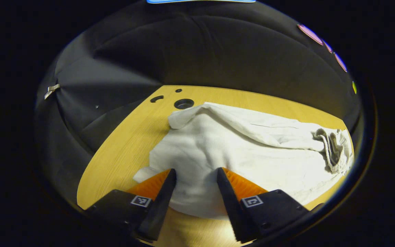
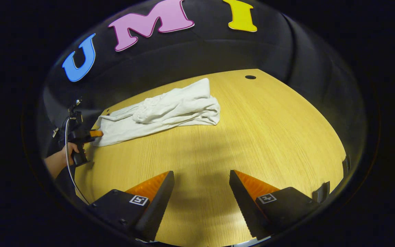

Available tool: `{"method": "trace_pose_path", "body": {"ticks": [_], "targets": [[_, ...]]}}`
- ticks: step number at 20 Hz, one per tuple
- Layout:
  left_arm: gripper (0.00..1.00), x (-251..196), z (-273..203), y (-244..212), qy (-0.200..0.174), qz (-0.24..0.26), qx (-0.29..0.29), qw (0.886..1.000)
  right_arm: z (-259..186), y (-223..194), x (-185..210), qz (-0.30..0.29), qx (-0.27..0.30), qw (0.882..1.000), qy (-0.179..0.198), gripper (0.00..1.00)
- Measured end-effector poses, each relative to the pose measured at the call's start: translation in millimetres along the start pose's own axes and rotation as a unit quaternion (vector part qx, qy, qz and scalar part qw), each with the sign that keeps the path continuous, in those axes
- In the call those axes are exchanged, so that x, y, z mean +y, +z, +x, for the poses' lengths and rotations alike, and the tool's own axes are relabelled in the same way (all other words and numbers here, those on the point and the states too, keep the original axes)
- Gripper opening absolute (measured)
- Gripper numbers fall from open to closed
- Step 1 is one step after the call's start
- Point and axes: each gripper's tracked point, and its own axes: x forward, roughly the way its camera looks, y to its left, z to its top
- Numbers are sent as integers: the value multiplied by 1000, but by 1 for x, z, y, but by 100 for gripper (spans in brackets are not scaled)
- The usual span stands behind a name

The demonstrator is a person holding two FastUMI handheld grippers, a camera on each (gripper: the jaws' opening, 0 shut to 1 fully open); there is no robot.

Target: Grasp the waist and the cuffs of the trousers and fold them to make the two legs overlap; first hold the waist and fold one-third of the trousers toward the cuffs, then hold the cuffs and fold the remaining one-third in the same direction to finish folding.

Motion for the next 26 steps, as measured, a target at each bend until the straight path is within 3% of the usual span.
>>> {"method": "trace_pose_path", "body": {"ticks": [2, 5, 6, 8, 13, 19, 26], "targets": [[45, -9, 1, -1, -8, 21, 2, 1000, -1, -5, 7, -3, 6, 1000, 7, 99], [27, -17, -2, 1, -16, 31, 6, 999, -4, -12, 7, -9, 12, 1000, 10, 99], [16, -18, -1, 0, -17, 31, 8, 999, -5, -13, 6, -10, 13, 1000, 9, 99], [7, -17, 0, 1, -12, 33, 7, 999, -8, -13, 1, -10, 11, 1000, 5, 99], [5, -34, -9, 8, -47, -24, -10, 999, -16, -1, -16, 7, 1, 1000, -10, 99], [5, -72, -44, 68, -99, -62, -81, 990, -28, 12, -40, 21, -12, 999, -28, 99], [5, -116, -69, 113, -132, -93, -102, 982, -48, 25, -64, 32, -31, 998, -33, 99]]}}
